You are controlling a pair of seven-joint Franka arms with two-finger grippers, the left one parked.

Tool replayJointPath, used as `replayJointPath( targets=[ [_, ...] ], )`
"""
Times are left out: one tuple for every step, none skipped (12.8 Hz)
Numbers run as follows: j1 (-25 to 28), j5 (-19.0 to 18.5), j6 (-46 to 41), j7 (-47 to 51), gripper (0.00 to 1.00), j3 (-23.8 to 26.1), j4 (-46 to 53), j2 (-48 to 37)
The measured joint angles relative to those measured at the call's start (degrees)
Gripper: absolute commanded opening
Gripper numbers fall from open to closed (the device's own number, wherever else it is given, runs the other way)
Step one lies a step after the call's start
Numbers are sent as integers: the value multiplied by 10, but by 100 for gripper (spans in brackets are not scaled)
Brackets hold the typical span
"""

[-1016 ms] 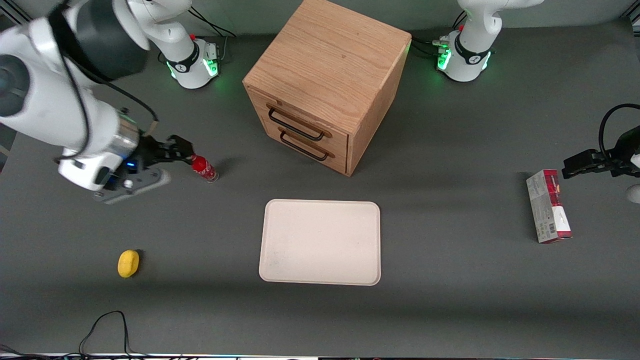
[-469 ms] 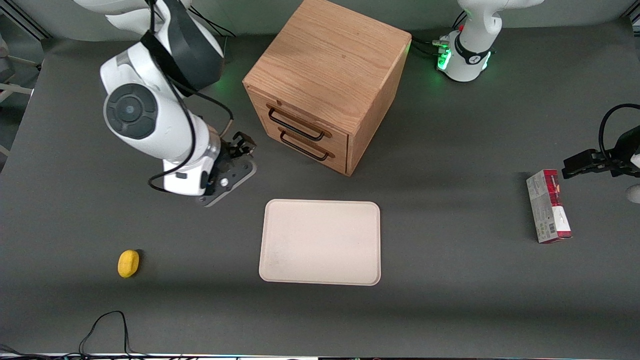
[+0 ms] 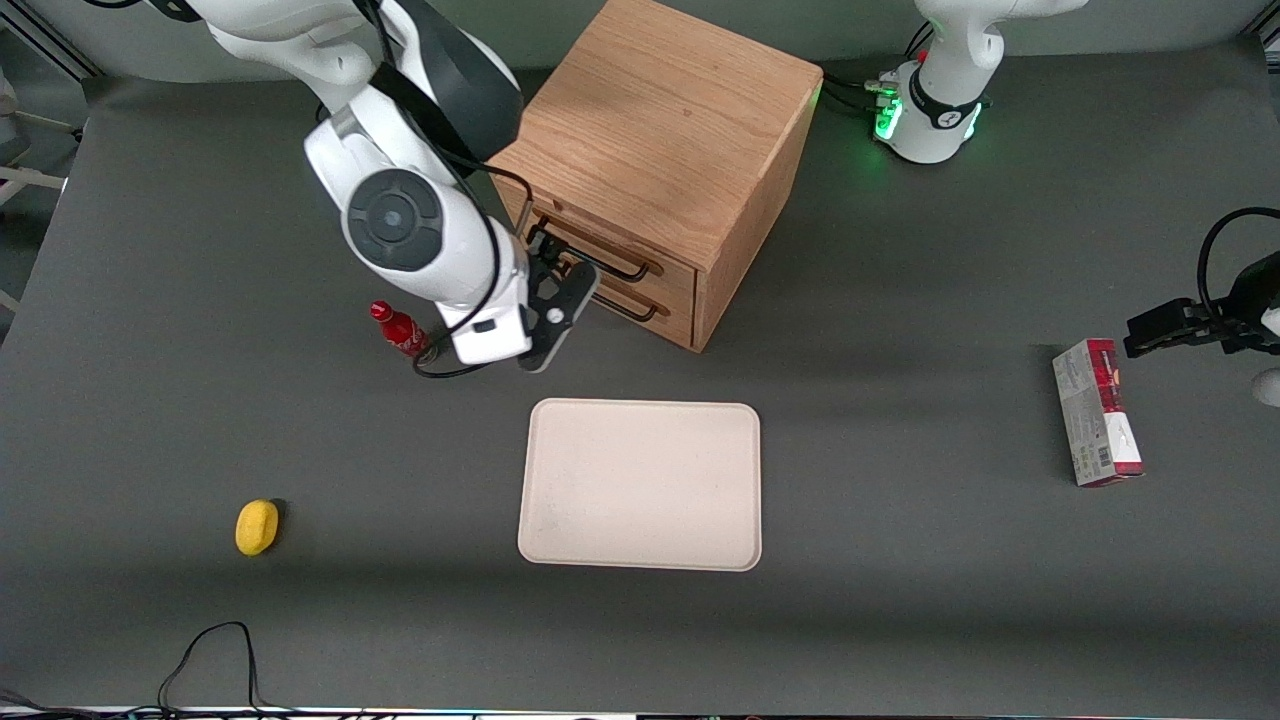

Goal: Open upper drawer
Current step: 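Move the right gripper to the upper drawer's black handle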

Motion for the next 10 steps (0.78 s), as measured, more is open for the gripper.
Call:
replayJointPath(
  targets=[
    [5, 8, 0, -10, 100, 0, -4, 7],
    [10, 11, 0, -16, 100, 1, -8, 12],
    [15, 12, 0, -18, 100, 1, -11, 15],
    [20, 13, 1, -19, 100, 1, -16, 16],
    [24, 13, 1, -19, 100, 1, -20, 16],
    [28, 13, 2, -19, 100, 1, -25, 16],
    [31, 13, 3, -19, 100, 1, -30, 16],
    [34, 13, 4, -19, 100, 1, -34, 16],
    [35, 13, 6, -19, 100, 2, -39, 16],
    [35, 13, 12, -19, 100, 2, -44, 16]
  ],
)
